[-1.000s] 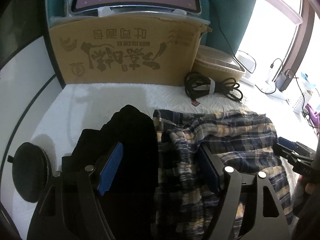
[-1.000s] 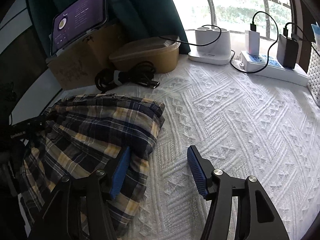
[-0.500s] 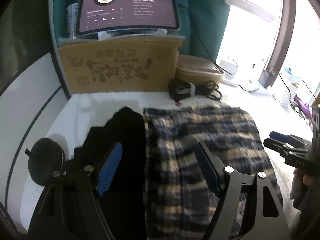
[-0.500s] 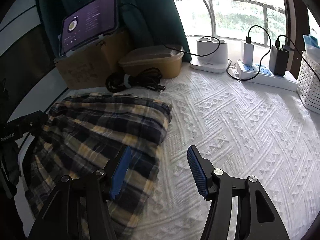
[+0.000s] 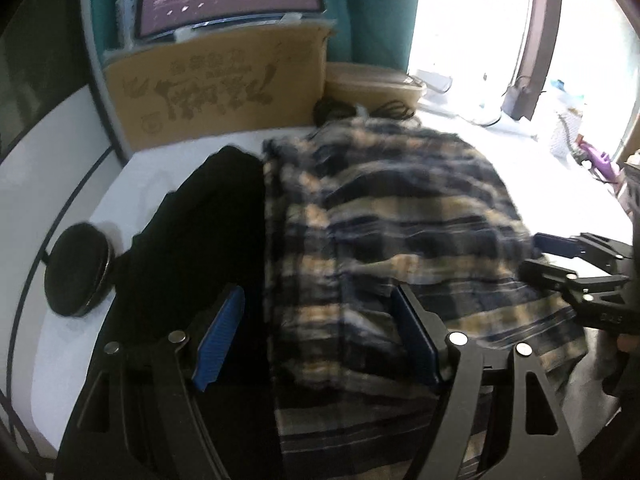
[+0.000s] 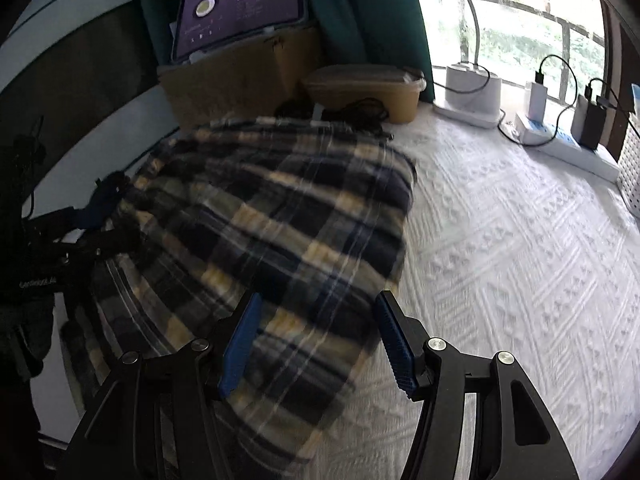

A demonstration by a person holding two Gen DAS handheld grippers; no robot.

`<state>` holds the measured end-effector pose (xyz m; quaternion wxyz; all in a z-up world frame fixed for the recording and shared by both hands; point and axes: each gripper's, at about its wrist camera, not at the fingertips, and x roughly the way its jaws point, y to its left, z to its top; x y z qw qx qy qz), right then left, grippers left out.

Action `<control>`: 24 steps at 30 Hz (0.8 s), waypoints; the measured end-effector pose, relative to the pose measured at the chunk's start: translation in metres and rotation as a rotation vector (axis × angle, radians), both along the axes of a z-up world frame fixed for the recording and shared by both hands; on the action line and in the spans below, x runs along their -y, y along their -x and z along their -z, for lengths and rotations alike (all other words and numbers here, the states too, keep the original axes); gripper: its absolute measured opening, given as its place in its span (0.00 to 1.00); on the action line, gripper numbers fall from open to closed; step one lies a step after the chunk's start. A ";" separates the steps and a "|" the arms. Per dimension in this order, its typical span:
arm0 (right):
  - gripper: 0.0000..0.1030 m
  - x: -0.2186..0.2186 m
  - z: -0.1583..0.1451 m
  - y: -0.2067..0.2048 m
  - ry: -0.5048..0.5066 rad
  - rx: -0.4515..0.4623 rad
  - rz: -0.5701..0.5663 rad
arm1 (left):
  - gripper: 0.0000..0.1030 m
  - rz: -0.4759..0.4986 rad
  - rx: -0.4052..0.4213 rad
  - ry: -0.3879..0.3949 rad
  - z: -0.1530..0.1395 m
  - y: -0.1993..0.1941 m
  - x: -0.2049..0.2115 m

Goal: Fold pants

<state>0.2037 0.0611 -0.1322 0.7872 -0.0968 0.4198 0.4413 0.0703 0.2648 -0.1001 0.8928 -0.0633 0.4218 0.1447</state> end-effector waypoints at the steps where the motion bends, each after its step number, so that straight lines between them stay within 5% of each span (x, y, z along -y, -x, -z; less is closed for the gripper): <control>1: 0.59 0.002 0.002 0.001 0.008 0.003 0.003 | 0.73 -0.005 -0.005 -0.001 0.002 0.002 -0.002; 24: 0.59 0.044 -0.002 0.032 0.019 0.016 0.068 | 0.73 -0.007 0.074 0.053 -0.005 0.040 0.023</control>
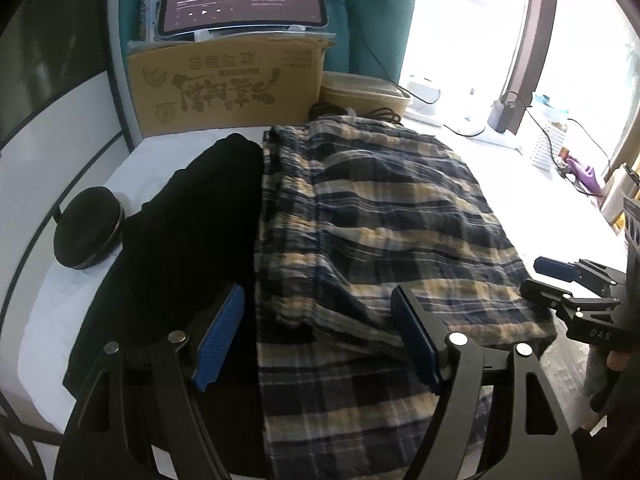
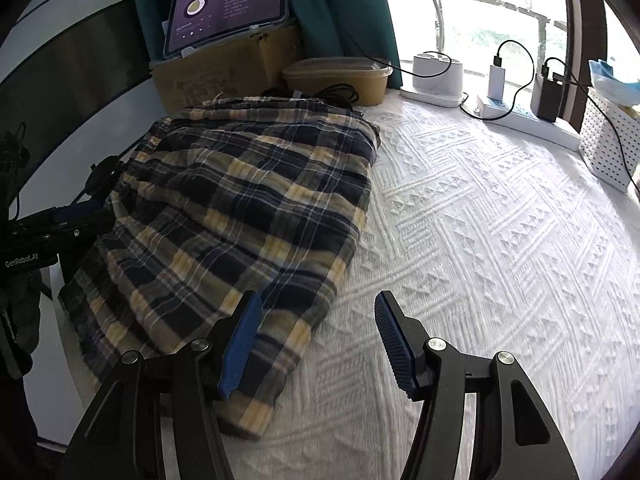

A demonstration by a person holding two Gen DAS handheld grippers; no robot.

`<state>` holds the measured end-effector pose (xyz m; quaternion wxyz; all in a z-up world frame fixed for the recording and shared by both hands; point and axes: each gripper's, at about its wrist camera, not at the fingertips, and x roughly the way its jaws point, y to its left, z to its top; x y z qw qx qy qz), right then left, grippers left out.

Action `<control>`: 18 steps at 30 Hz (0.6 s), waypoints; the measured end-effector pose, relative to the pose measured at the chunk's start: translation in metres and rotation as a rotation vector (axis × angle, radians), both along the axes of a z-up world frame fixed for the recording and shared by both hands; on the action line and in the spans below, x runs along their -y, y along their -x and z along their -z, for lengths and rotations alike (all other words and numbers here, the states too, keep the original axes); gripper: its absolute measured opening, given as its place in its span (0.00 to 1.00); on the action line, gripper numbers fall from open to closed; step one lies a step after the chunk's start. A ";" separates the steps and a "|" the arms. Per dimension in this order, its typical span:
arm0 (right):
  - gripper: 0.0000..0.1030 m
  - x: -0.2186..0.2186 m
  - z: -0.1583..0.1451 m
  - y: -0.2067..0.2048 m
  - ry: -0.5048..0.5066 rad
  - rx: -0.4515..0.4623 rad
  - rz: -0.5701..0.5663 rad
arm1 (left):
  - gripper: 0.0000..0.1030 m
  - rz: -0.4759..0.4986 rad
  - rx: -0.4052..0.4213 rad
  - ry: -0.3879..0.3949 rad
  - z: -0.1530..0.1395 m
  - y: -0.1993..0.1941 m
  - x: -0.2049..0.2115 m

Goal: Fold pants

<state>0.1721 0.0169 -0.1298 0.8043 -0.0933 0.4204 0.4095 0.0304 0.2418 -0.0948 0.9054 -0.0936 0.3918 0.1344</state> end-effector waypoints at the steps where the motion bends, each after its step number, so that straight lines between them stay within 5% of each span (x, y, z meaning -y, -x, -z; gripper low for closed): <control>1: 0.59 0.002 -0.001 0.002 0.000 0.002 0.002 | 0.73 0.004 0.002 0.000 0.000 0.001 0.002; 18: 0.59 0.039 -0.027 0.035 -0.029 0.066 0.038 | 0.73 0.064 0.054 0.001 -0.014 0.026 0.042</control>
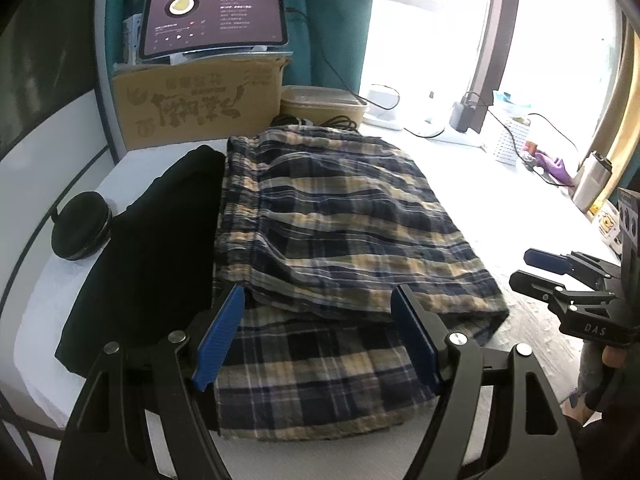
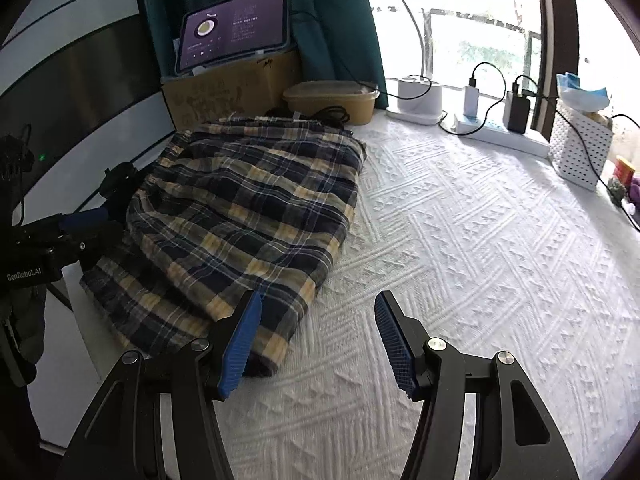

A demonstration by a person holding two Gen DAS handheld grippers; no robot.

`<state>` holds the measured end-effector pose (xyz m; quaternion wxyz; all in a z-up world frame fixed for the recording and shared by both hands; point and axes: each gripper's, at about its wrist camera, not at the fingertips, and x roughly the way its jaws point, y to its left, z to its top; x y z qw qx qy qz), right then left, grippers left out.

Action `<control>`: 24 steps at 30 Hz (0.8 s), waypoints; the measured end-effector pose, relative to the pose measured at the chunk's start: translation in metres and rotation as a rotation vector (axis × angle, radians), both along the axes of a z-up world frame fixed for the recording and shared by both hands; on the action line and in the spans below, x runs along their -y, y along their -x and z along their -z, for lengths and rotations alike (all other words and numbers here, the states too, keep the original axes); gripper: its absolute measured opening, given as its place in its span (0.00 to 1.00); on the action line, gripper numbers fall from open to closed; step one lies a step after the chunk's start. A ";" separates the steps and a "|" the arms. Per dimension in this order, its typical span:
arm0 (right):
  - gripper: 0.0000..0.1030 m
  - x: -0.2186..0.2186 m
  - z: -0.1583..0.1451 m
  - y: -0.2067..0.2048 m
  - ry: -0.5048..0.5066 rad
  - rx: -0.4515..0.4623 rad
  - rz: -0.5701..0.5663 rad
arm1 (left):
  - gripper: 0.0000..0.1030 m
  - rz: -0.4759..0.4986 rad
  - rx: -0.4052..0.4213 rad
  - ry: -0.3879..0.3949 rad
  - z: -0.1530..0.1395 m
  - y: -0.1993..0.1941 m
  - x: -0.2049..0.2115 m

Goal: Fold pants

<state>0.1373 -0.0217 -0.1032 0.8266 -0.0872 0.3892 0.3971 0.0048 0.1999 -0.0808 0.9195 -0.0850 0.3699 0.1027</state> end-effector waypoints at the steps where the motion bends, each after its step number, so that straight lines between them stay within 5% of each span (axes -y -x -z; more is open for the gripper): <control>1: 0.59 0.002 -0.002 0.002 -0.002 0.004 0.002 | 0.73 0.004 0.001 -0.002 0.000 0.001 0.002; 24: 0.59 0.087 -0.040 0.023 -0.040 0.106 0.109 | 0.73 0.124 0.065 -0.003 -0.029 0.005 0.074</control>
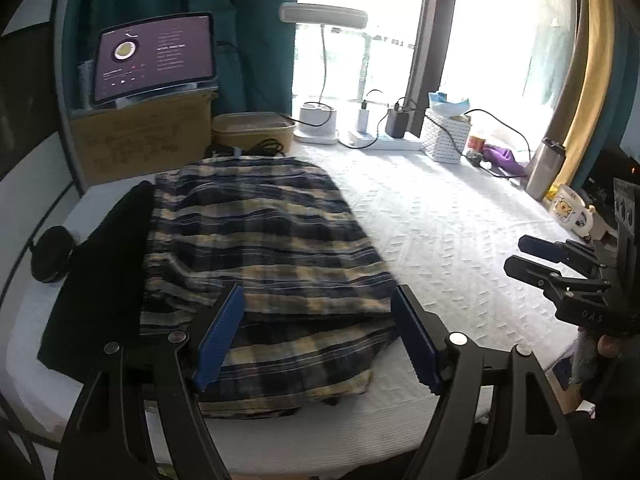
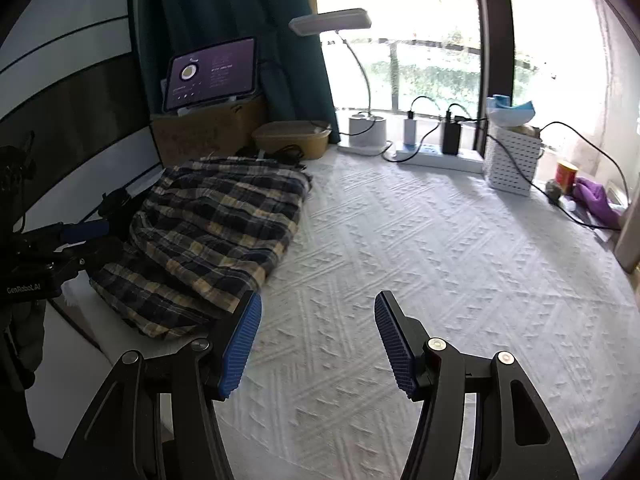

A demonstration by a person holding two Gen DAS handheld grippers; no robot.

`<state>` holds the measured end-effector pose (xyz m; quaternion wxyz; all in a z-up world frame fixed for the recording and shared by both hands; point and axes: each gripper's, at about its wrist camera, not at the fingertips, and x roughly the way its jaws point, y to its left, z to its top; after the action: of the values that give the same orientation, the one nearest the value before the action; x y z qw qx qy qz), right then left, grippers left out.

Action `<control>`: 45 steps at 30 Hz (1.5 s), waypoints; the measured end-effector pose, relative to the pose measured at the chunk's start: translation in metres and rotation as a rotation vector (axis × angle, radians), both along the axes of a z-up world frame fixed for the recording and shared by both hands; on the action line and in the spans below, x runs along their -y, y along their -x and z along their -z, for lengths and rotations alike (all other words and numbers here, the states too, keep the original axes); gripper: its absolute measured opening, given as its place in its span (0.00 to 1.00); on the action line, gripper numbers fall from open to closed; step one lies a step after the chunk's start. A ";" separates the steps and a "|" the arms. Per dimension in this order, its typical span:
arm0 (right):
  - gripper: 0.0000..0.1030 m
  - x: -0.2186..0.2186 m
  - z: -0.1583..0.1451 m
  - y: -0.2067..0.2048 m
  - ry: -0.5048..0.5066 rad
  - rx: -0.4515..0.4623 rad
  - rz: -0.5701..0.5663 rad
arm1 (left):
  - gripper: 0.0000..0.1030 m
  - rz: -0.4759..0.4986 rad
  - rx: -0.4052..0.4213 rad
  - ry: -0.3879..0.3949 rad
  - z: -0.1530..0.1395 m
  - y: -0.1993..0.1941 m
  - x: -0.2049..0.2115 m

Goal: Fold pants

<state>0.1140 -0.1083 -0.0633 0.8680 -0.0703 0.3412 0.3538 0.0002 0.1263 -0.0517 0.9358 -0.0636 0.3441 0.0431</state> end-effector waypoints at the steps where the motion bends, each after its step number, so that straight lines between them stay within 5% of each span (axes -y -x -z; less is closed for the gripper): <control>1: 0.59 0.004 -0.001 0.001 -0.002 0.003 0.008 | 0.73 0.006 0.004 0.001 -0.001 -0.001 0.003; 18: 0.60 0.062 -0.035 0.026 -0.049 0.106 0.104 | 0.73 0.102 0.079 -0.047 -0.034 0.006 0.050; 45: 0.65 0.114 -0.105 0.082 -0.081 0.339 0.189 | 0.73 0.152 0.323 -0.137 -0.107 0.058 0.091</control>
<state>0.0323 -0.2221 0.0417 0.9445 -0.0614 0.1805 0.2674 -0.0581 0.0348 0.0548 0.9815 0.0204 0.1897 -0.0151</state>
